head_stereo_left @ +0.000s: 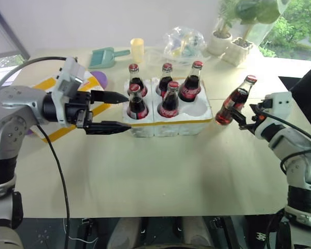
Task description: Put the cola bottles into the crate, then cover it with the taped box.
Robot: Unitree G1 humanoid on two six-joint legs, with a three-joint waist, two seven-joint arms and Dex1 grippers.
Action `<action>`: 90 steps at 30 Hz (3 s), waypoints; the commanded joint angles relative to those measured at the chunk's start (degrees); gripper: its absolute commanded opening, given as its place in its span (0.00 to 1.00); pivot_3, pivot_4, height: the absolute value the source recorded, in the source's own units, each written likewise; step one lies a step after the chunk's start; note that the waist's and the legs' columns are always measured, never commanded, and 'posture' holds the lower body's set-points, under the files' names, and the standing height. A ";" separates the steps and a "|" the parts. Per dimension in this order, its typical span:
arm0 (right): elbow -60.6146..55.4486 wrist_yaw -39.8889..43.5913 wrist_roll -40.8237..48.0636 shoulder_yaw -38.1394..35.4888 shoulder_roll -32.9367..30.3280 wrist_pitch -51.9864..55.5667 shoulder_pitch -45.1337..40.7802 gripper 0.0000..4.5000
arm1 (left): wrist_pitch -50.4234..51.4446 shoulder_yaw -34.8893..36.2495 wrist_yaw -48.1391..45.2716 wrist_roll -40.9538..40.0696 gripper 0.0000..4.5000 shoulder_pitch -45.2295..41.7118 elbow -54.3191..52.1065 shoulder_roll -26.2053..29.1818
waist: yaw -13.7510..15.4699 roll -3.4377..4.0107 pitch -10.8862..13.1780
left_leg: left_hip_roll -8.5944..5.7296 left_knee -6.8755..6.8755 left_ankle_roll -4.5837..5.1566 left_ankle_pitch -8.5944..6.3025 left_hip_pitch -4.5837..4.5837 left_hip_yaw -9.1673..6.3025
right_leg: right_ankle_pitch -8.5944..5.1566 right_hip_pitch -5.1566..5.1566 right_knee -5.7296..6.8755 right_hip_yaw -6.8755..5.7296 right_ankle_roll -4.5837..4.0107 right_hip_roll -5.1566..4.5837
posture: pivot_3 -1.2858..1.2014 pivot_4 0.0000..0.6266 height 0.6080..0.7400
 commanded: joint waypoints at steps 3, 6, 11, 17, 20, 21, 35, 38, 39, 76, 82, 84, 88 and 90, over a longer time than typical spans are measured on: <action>8.33 1.11 -2.58 1.47 1.18 -6.29 -5.25 0.99 | -0.32 2.20 0.66 -0.24 1.00 -0.91 -1.13 1.46 | -0.01 0.00 0.00 | -0.02 0.01 -0.01 0.00 0.00 0.00 | 0.00 0.00 0.00 0.02 0.00 0.01 | 0.52 0.24 1.00; 12.29 1.28 -3.27 1.95 2.25 -8.42 -7.47 0.99 | -0.34 2.41 0.89 -0.41 1.00 -0.56 -1.40 1.66 | 0.00 0.00 0.00 | -0.01 0.01 -0.01 0.01 0.01 0.00 | 0.00 0.00 0.00 0.03 0.00 0.02 | 0.52 0.24 1.00; 11.29 3.93 -2.60 2.38 2.52 -10.55 -8.00 0.63 | -0.09 2.71 1.41 -0.67 1.00 -0.34 -1.68 1.87 | 0.00 0.01 0.00 | -0.01 -0.01 -0.02 0.01 0.01 0.00 | 0.00 0.00 0.00 0.04 0.00 0.03 | 0.52 0.24 1.00; 6.13 5.27 3.12 -2.93 1.73 -9.10 -10.01 0.63 | 0.10 3.46 1.94 -1.05 1.00 0.81 -2.23 2.20 | -0.31 0.09 0.06 | -0.01 -0.09 -0.04 0.02 0.01 0.00 | 0.00 -0.07 0.01 0.08 0.00 0.05 | 0.52 0.24 1.00; 1.28 5.62 13.54 -7.31 1.82 -3.75 -14.79 0.63 | 0.27 3.78 2.18 -1.21 1.00 1.21 -2.36 2.15 | -0.30 0.23 0.18 | -0.01 -0.18 -0.06 0.03 -0.02 0.11 | 0.00 -0.20 0.03 0.21 0.00 0.04 | 0.52 0.24 1.00; -0.23 5.50 17.38 -8.07 2.27 -1.33 -16.27 0.63 | 0.33 3.85 2.25 -1.22 1.00 1.24 -2.35 2.09 | -0.42 0.28 0.20 | -0.01 -0.21 -0.06 0.04 -0.03 0.12 | 0.00 -0.23 0.03 0.22 0.00 0.04 | 0.52 0.24 1.00; -7.14 7.19 19.08 5.19 3.93 4.22 -16.12 0.63 | 0.32 4.77 3.03 -1.37 1.00 1.89 -2.82 2.44 | -1.11 0.18 0.17 | 0.03 -0.50 -0.08 0.08 -0.01 0.44 | 0.01 -0.49 0.06 0.50 0.00 0.04 | 0.52 0.24 1.00; -6.92 9.79 16.17 8.04 3.02 2.91 -14.96 0.63 | 0.43 5.44 3.35 -1.62 1.00 2.58 -3.41 2.73 | -1.24 0.17 0.18 | 0.03 -0.51 -0.09 0.08 -0.01 0.45 | 0.01 -0.50 0.05 0.50 0.00 0.05 | 0.52 0.24 1.00; -6.91 10.55 15.37 8.62 2.77 2.49 -14.68 0.63 | 0.48 5.60 3.44 -1.70 1.00 2.72 -3.53 2.78 | -1.25 0.17 0.18 | 0.03 -0.51 -0.09 0.08 -0.01 0.45 | 0.01 -0.50 0.05 0.50 0.00 0.05 | 0.52 0.24 1.00; 5.11 48.18 21.78 0.08 -26.88 12.50 -24.86 0.98 | 3.56 30.03 15.10 1.13 1.00 24.71 -12.15 9.07 | -1.40 0.08 0.18 | 0.12 -0.51 -0.03 0.02 0.06 0.59 | 0.01 -0.45 0.00 0.55 -0.01 -0.09 | 0.52 0.24 1.00; 2.90 53.24 21.76 1.98 -26.92 9.86 -22.25 0.98 | -16.18 39.39 16.50 33.41 1.00 51.21 -10.40 11.38 | -1.55 0.13 0.16 | 0.13 -0.71 -0.02 0.01 0.06 0.75 | 0.00 -0.54 -0.10 0.62 -0.03 -0.18 | 0.52 0.24 1.00; 2.70 53.44 21.82 2.48 -26.35 9.66 -22.44 0.98 | -21.41 40.37 18.69 39.90 1.00 56.60 -7.77 10.42 | -1.23 0.14 0.16 | 0.14 -0.74 0.02 -0.02 0.03 0.80 | -0.01 -0.59 -0.13 0.66 -0.05 -0.20 | 0.52 0.24 1.00; 2.64 53.83 21.32 3.49 -25.67 9.08 -22.70 0.98 | -30.38 38.25 25.45 50.15 1.00 60.08 -0.77 9.30 | -0.12 0.09 0.14 | 0.15 -0.69 -0.12 -0.14 0.02 0.75 | -0.10 -0.44 -0.46 0.61 -0.27 -0.23 | 0.52 0.24 1.00; 2.82 53.46 21.04 3.82 -25.21 8.97 -23.09 0.98 | -34.12 35.40 30.90 54.30 1.00 58.60 3.72 8.63 | 0.18 0.08 0.13 | 0.15 -0.68 -0.11 -0.15 0.02 0.76 | -0.09 -0.46 -0.60 0.61 -0.28 -0.23 | 0.52 0.24 1.00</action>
